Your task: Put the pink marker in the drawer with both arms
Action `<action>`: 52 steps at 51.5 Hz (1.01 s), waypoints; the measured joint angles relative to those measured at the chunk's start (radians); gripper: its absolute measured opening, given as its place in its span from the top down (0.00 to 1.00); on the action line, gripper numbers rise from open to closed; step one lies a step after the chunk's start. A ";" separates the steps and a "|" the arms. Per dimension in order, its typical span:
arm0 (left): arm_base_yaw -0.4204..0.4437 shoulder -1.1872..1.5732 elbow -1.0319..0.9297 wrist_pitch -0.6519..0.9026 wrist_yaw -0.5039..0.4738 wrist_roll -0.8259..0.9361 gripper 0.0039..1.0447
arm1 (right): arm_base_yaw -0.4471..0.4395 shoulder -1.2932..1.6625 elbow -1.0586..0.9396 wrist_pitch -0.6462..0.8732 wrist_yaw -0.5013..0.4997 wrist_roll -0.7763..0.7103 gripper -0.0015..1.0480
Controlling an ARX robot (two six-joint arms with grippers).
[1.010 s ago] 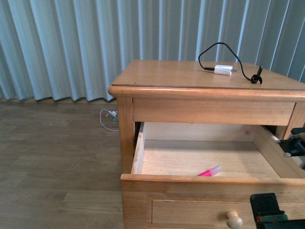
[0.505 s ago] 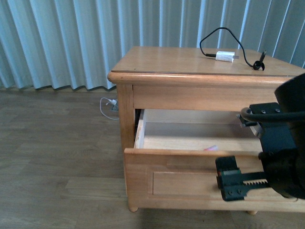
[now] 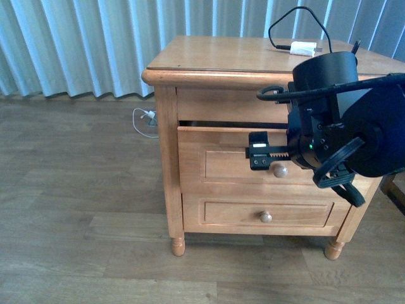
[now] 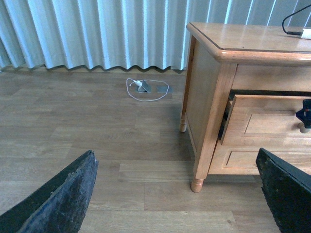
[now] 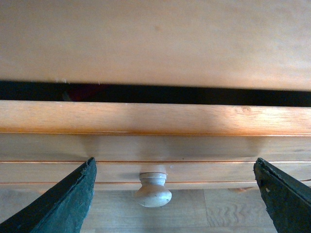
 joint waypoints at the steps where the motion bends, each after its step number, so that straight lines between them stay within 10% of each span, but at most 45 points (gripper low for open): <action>1: 0.000 0.000 0.000 0.000 0.000 0.000 0.05 | 0.000 0.013 0.017 0.006 0.004 0.000 0.08; 32: 0.000 0.000 0.000 0.000 0.000 0.000 0.05 | 0.002 0.093 0.068 0.136 0.026 -0.027 0.08; 52: 0.000 0.000 0.000 0.000 0.000 0.000 0.05 | 0.018 -0.419 -0.348 0.040 -0.050 0.065 0.08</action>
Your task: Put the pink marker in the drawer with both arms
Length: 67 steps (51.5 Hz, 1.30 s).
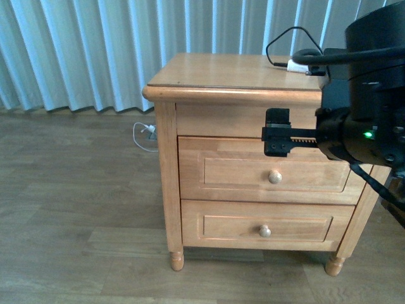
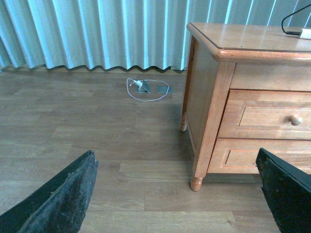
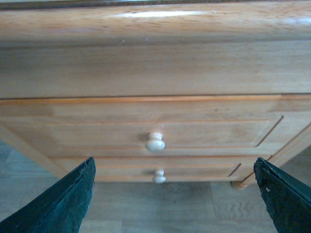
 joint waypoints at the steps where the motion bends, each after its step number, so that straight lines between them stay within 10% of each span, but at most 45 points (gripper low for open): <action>1: 0.000 0.000 0.000 0.000 0.000 0.000 0.05 | 0.003 -0.036 -0.027 -0.010 -0.006 0.005 0.08; 30: 0.000 0.000 0.000 0.000 0.000 0.000 0.05 | 0.130 -0.897 -0.429 -0.353 0.043 0.100 0.08; 36: 0.000 0.000 0.000 0.000 0.000 0.000 0.05 | 0.069 -0.979 -0.628 0.052 0.105 -0.104 0.36; 54: 0.000 0.000 0.000 0.000 0.000 0.000 0.05 | -0.113 -1.191 -0.805 0.027 -0.069 -0.170 0.98; 67: 0.000 0.000 0.000 0.000 0.000 0.000 0.05 | -0.243 -1.345 -0.875 -0.057 -0.224 -0.173 0.99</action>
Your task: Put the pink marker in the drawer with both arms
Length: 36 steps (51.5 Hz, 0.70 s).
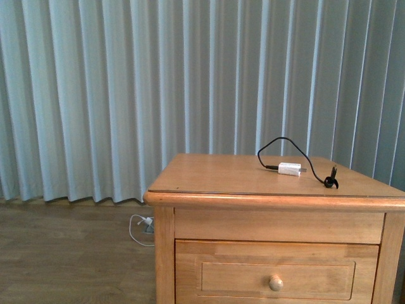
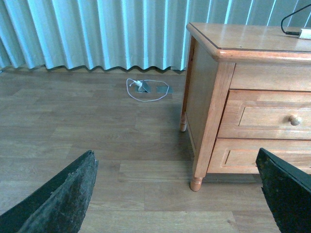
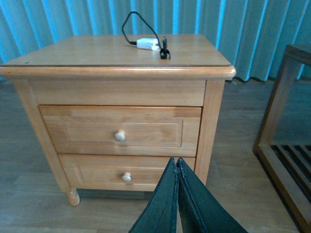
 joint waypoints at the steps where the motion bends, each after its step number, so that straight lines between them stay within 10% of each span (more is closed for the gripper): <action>1: 0.000 0.000 0.000 0.000 0.000 0.000 0.05 | -0.010 -0.005 -0.002 -0.003 -0.010 0.000 0.98; 36: 0.000 0.000 0.000 0.000 0.000 0.000 0.05 | -0.064 -0.230 -0.064 -0.153 -0.034 0.000 0.99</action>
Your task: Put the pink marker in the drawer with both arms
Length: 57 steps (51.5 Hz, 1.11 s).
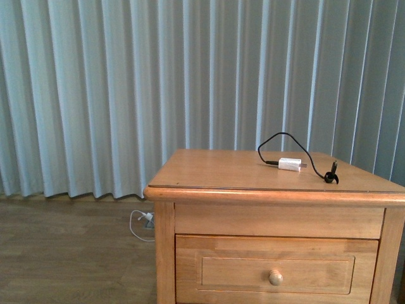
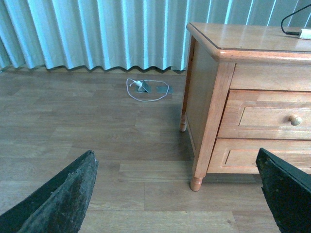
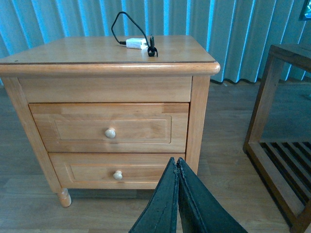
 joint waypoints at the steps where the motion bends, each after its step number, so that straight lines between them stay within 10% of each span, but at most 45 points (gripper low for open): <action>1: 0.000 0.000 0.000 0.000 0.000 0.000 0.05 | 0.000 -0.005 0.000 -0.005 0.000 0.000 0.99; 31: 0.000 0.000 0.000 0.000 0.000 0.000 0.05 | 0.000 -0.207 0.001 -0.214 0.000 -0.001 0.98; 57: 0.000 0.000 0.000 0.000 0.000 0.000 0.05 | 0.000 -0.207 0.001 -0.214 -0.001 -0.001 0.11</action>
